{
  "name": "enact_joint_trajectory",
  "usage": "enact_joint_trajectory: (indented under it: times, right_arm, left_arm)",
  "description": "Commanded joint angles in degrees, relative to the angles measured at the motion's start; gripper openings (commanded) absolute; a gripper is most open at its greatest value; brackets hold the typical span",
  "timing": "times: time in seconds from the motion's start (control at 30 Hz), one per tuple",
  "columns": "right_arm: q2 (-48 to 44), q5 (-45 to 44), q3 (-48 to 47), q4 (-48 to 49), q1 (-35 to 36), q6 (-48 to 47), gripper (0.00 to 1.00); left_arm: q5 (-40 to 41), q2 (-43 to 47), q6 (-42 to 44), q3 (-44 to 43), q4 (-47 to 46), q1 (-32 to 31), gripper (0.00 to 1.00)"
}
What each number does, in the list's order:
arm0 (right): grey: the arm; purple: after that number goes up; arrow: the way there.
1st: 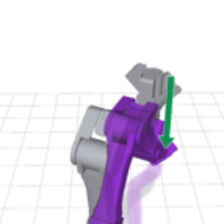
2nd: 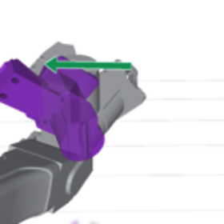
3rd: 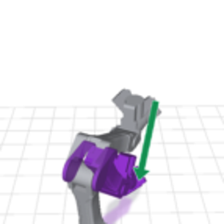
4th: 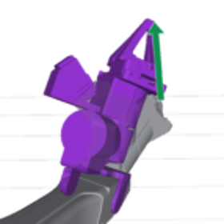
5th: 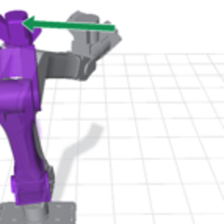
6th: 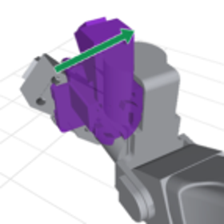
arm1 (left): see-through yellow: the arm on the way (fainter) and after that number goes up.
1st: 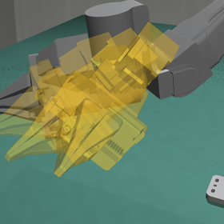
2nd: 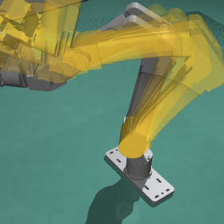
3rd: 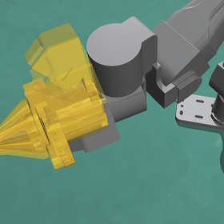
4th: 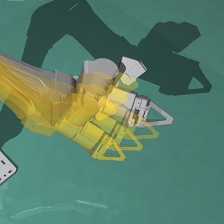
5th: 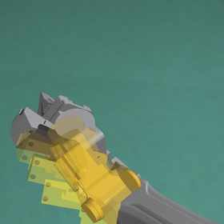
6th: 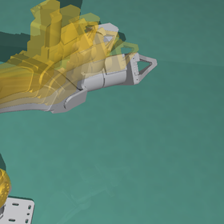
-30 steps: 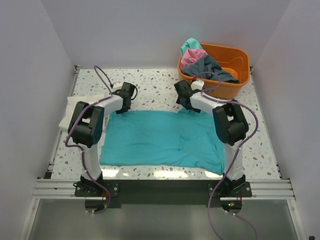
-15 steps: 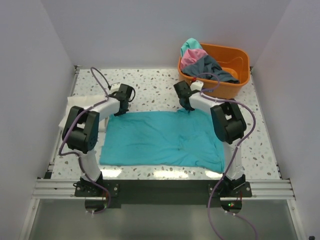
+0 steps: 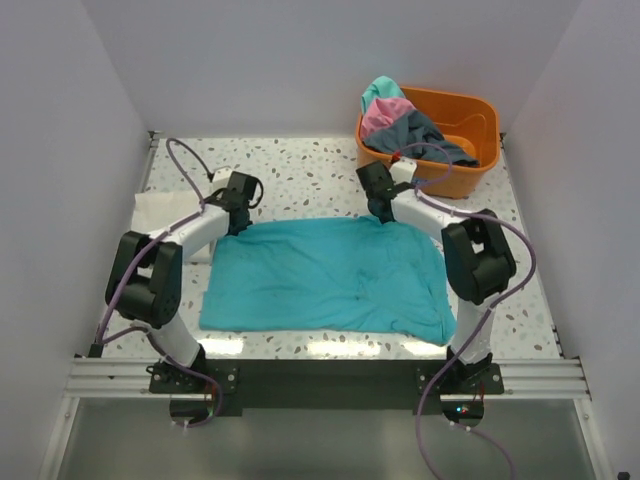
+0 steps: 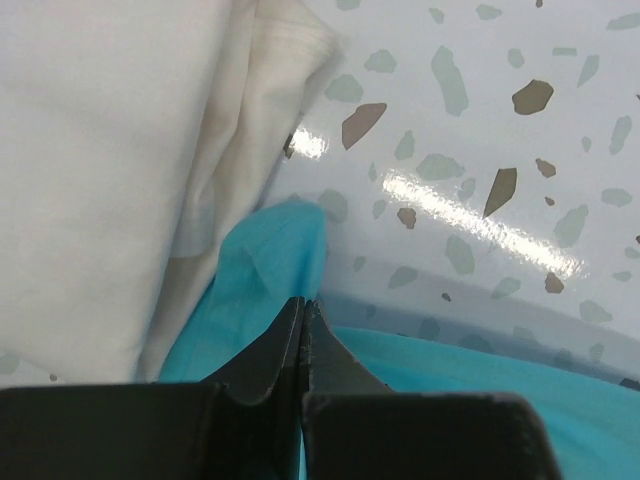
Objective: Fold and stack the t-shirts
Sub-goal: Fold the tshirt
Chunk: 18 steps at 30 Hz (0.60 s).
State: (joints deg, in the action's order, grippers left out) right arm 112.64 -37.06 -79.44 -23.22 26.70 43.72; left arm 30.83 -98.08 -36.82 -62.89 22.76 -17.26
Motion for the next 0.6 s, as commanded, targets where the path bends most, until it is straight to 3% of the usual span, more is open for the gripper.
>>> enact_joint_trajectory:
  times: [0.0,0.33,0.57]
  right_arm:
    - [-5.76,-2.84,3.14,1.96,0.63,-1.01,0.01]
    - [-16.3,-5.13,13.16,-2.35,4.67,2.06,0.0]
    - [-25.53,-8.99,21.07,-10.87,9.24,8.83,0.0]
  left_arm:
    - [-0.59,2.9,0.26,1.29,-2.91,0.64,0.0]
    - [-2.96,12.03,-2.29,11.37,-3.69,0.64,0.0]
    - [-4.9,18.27,-3.08,17.54,-4.22,0.56,0.0]
